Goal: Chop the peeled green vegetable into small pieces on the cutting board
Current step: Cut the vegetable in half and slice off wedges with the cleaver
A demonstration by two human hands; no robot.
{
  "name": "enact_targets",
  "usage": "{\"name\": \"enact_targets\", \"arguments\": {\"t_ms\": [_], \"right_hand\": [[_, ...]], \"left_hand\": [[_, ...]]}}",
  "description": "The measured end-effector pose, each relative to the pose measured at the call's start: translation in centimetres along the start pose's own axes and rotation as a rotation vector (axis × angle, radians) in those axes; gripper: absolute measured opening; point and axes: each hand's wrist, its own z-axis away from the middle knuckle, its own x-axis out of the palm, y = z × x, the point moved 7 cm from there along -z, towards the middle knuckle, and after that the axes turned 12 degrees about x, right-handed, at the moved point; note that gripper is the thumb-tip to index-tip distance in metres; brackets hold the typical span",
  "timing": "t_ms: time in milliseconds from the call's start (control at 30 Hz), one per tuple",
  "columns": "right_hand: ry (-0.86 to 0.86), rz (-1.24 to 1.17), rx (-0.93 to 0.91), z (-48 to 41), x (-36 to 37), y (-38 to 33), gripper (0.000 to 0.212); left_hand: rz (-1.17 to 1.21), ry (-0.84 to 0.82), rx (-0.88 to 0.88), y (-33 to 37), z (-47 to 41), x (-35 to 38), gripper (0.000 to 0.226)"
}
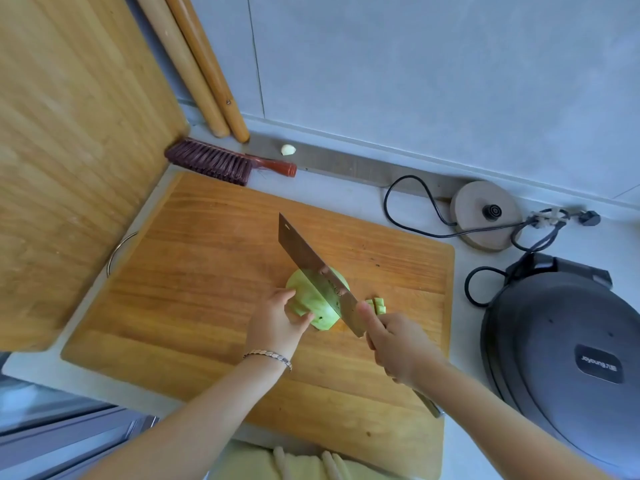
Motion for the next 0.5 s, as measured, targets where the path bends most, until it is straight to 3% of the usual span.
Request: {"name": "enact_targets", "arguments": {"t_ms": [500], "right_hand": [[-0.010, 0.153, 0.047, 0.2, 1.0, 0.6, 0.064]], "left_hand": [[-0.095, 0.024, -0.021, 0.4, -0.2, -0.2, 0.050]]}}
